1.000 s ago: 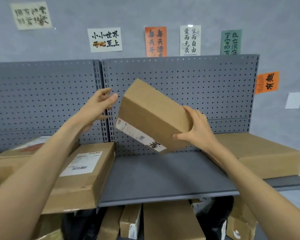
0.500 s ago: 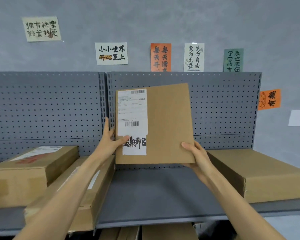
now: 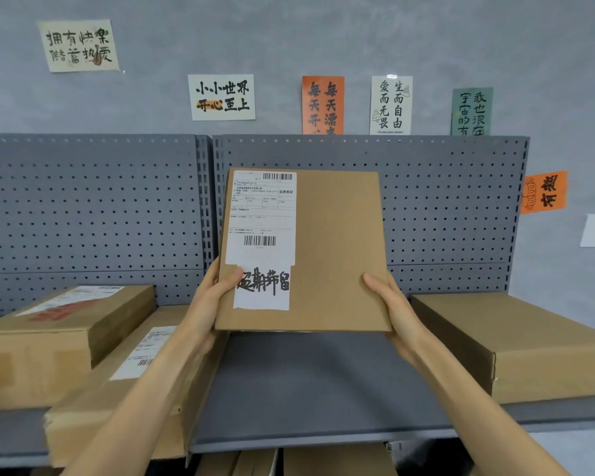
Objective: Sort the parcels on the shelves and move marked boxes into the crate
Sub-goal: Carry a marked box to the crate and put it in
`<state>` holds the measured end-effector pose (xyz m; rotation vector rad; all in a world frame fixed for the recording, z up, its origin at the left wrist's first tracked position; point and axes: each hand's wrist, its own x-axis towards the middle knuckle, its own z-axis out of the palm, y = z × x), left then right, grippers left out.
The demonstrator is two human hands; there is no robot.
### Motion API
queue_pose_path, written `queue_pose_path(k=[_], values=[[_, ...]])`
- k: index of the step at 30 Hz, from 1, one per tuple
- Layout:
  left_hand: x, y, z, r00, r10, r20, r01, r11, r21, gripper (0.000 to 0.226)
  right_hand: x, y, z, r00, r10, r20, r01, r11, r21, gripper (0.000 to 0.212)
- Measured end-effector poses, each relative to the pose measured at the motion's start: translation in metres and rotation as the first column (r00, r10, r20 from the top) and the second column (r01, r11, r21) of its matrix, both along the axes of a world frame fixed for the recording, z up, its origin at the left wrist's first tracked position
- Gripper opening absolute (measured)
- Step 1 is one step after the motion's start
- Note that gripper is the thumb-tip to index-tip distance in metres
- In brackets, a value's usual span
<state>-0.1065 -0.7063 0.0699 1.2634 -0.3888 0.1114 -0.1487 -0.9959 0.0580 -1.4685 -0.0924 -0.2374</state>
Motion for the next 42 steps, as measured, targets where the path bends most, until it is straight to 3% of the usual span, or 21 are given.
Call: queue_pose_path(k=[2,6,9,15,18,20,25,31,36,42], values=[[0.000,-0.001,-0.004,1.000,-0.001,-0.004,0.001,1.000,-0.006,0.069,-0.003,0.000,-0.002,1.000,-0.013,0.028,0.014,1.000,-0.014,0.095],[-0.001,-0.011,-0.011,0.999,-0.046,-0.009,0.046,0.999,-0.020,0.070,-0.022,-0.005,-0.003,0.989,-0.034,0.146,0.040,0.999,-0.037,0.066],[0.000,-0.026,-0.015,0.995,-0.103,0.002,0.103,0.995,-0.016,0.066,-0.043,-0.017,-0.006,0.981,-0.093,0.172,0.098,0.995,-0.021,0.062],[-0.003,-0.077,-0.013,0.933,-0.358,0.023,0.357,0.933,0.043,0.071,-0.114,-0.042,-0.016,0.913,-0.364,0.184,0.372,0.928,-0.009,0.064],[-0.019,-0.113,-0.021,0.864,-0.503,0.007,0.501,0.862,0.074,0.078,-0.168,-0.052,-0.028,0.843,-0.515,0.156,0.520,0.854,0.010,0.054],[-0.039,-0.137,-0.032,0.805,-0.593,-0.005,0.591,0.802,0.081,0.070,-0.211,-0.054,-0.039,0.779,-0.609,0.145,0.615,0.789,0.010,0.049],[-0.122,-0.205,-0.060,0.607,-0.790,-0.080,0.794,0.603,0.073,0.049,-0.345,-0.051,-0.069,0.574,-0.813,0.096,0.817,0.576,-0.003,0.060],[-0.289,-0.272,-0.085,0.276,-0.952,-0.131,0.958,0.261,0.120,0.058,-0.545,-0.009,-0.105,0.247,-0.969,0.020,0.967,0.248,0.067,0.059],[-0.458,-0.282,-0.105,-0.023,-0.983,-0.184,0.981,-0.057,0.183,0.059,-0.711,0.065,-0.132,-0.058,-0.997,-0.046,0.996,-0.060,0.060,0.060],[-0.670,-0.242,-0.143,-0.328,-0.906,-0.268,0.893,-0.390,0.226,0.057,-0.890,0.198,-0.171,-0.344,-0.925,-0.159,0.936,-0.351,0.013,0.066]])
